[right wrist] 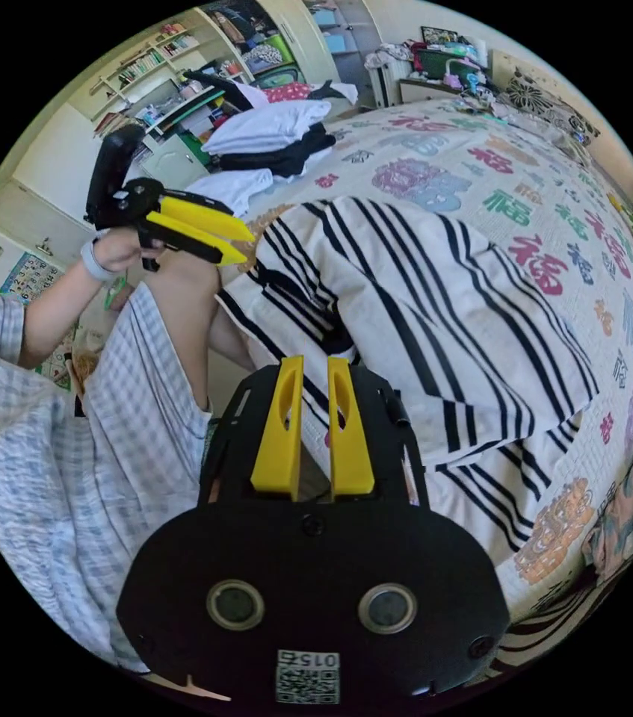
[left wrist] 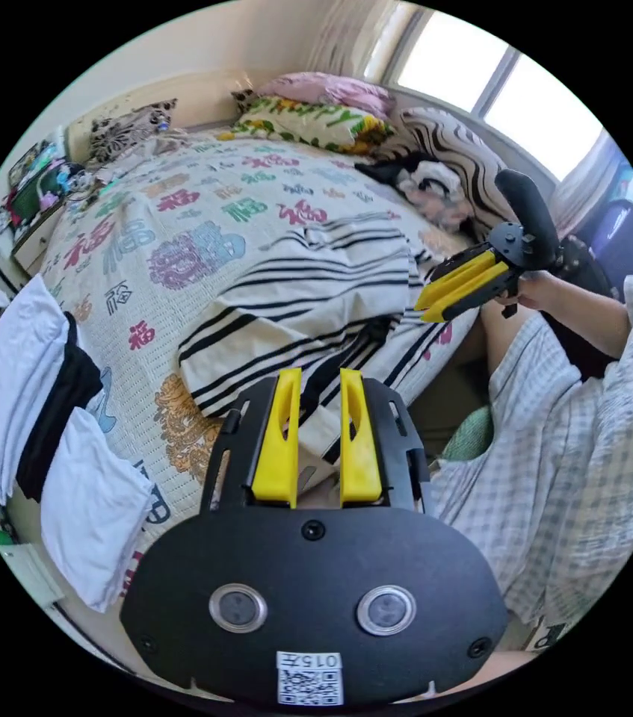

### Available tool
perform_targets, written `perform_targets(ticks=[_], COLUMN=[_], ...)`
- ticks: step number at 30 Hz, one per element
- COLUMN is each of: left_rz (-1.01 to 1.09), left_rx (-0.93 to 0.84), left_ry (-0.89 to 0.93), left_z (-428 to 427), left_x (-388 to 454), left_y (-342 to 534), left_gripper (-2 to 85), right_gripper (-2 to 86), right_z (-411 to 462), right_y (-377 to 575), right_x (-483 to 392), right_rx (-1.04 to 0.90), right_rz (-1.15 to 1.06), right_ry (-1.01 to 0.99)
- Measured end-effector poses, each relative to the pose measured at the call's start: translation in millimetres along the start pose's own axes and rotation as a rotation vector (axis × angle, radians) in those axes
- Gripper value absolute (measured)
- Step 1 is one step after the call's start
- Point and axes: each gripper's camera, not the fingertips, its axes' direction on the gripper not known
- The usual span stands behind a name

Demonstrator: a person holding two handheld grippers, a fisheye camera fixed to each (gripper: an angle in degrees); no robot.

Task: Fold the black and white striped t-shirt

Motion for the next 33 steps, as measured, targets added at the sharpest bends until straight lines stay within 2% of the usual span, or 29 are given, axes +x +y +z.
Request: perform_targets(ticks=[4,7,10,12,16,18,20,22,23,25,27,29,32,33], left_rz=[0.103,0.144,0.121,0.113,0.089,0.112,0.124,0.075,0.044,-0.175,-0.263,-0.245,-0.247,-0.273], left_rx=[-0.152,-0.197,-0.190,-0.120,0.203,0.257,0.268,0.294,0.292,0.284,0.302,0.318,0.169,0.071], left_ry=[-0.050,-0.135,-0.101,-0.091,0.023,-0.028,-0.047,-0.117,-0.153,-0.236,-0.213,-0.125,-0.091,-0.057], left_z=[27,43,39,18,-72,-92,-98,-91,-85,-58,-46,-36,-4,13], left_x=[5,6,-2,-6,-44,-67,-96,-143,-155,-202,-219,-220,-208,-203], left_y=[-20,-30,-41,-52,-128,-180,-237,-306,-321,-354,-348,-321,-243,-207], left_gripper=[8.7,6.5,3.1,2.3,1.5,1.5,1.7,2.3,2.5,4.1,8.0,9.6,10.9,11.3], right_gripper=[8.7,6.9,3.9,2.9,1.6,1.5,1.7,2.4,3.2,5.4,6.5,6.6,7.7,7.9], right_z=[34,43,25,-5,-120,-165,-202,-214,-214,-204,-197,-188,-155,-147], right_y=[-17,-26,-24,-17,-18,-41,-91,-134,-161,-188,-185,-139,-44,-22], right_x=[2,4,17,32,77,99,134,171,200,245,273,284,290,293], right_rx=[-0.032,-0.056,-0.036,0.016,0.221,0.282,0.315,0.317,0.313,0.226,0.190,0.236,0.153,0.129], right_rz=[0.054,0.040,0.082,0.121,0.138,0.109,0.085,0.115,0.159,0.265,0.339,0.290,0.312,0.342], right_ry=[0.149,0.204,0.151,0.129,0.205,0.283,0.483,0.586,0.618,0.603,0.597,0.437,0.367,0.350])
